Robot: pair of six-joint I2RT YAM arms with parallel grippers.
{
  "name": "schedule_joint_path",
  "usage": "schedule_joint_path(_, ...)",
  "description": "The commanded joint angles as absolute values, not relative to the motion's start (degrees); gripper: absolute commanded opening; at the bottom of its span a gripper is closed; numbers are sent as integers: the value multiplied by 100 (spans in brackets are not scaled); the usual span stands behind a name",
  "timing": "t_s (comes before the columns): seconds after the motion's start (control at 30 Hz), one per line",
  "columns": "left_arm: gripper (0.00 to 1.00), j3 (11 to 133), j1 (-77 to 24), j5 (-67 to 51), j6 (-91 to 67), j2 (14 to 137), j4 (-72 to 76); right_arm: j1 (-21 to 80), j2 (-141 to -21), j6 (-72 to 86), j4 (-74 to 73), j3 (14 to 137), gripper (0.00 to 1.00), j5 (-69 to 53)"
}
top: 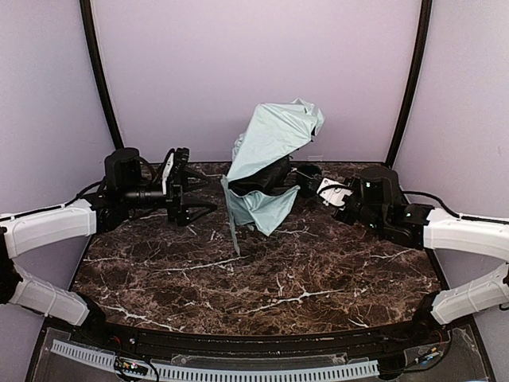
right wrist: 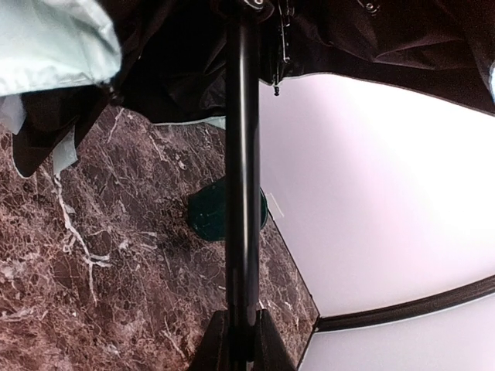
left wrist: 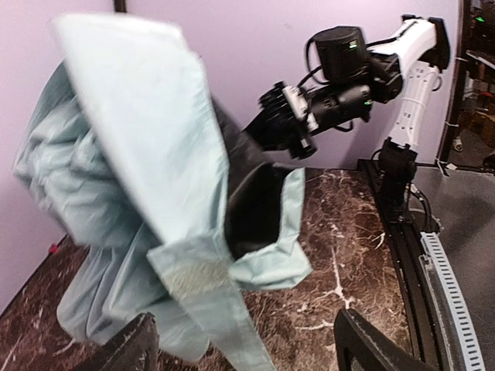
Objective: Put away the umbrella
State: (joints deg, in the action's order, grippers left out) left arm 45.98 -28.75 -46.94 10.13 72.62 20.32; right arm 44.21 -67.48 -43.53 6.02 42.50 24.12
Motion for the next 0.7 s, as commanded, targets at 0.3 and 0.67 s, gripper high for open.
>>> schedule_joint_path(0.3, 81, 4567, -3278, -3750, 1749, 7361, 2198, 4314, -6417, -5102, 1129, 4896, 0, 1917)
schedule_joint_path(0.67, 78, 4290, -3207, -4045, 1812, 7371, 2480, 4296, -6310, -5141, 1131, 4954, 0, 1758)
